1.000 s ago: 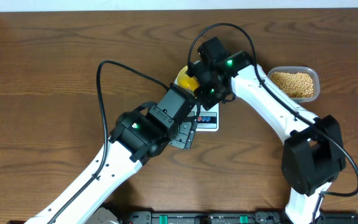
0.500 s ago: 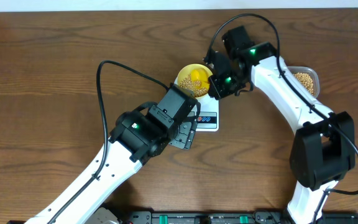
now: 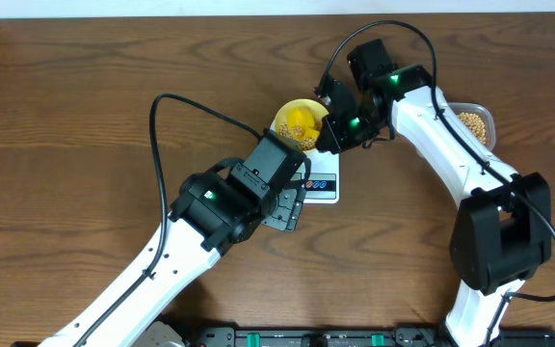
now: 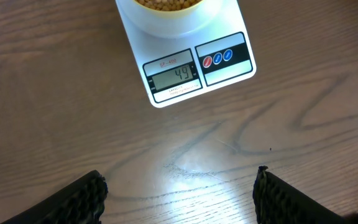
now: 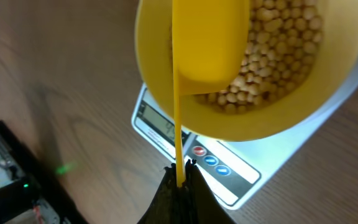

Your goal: Scoop item into bowl and weigh 50g on scale

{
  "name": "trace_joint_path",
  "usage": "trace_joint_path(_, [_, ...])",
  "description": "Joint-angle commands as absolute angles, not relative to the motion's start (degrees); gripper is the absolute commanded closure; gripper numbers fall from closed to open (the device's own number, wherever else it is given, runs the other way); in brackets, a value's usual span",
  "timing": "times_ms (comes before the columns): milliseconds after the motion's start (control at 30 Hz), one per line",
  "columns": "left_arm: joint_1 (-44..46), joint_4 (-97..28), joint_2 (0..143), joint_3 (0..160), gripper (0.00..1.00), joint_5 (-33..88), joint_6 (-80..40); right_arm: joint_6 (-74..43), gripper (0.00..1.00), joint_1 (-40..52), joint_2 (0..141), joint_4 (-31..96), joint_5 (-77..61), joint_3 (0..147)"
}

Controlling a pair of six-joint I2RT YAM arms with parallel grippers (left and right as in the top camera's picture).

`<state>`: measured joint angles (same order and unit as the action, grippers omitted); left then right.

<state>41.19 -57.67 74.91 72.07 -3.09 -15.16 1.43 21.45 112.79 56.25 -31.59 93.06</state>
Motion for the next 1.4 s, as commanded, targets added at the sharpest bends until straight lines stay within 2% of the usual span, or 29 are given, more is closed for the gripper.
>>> trace_joint_path(0, [41.1,-57.8,75.1,73.2,0.22,-3.0,-14.7,0.6,0.99,21.3,112.8,56.5,-34.2,94.9])
trace_joint_path(800, [41.1,-57.8,75.1,73.2,0.22,-3.0,-14.7,2.3,0.99,18.8,112.0,62.6,-34.0,101.7])
trace_joint_path(1367, [41.1,-57.8,75.1,73.2,0.21,-3.0,-14.7,7.9,0.99,18.9,111.9,71.2,-25.8,108.4])
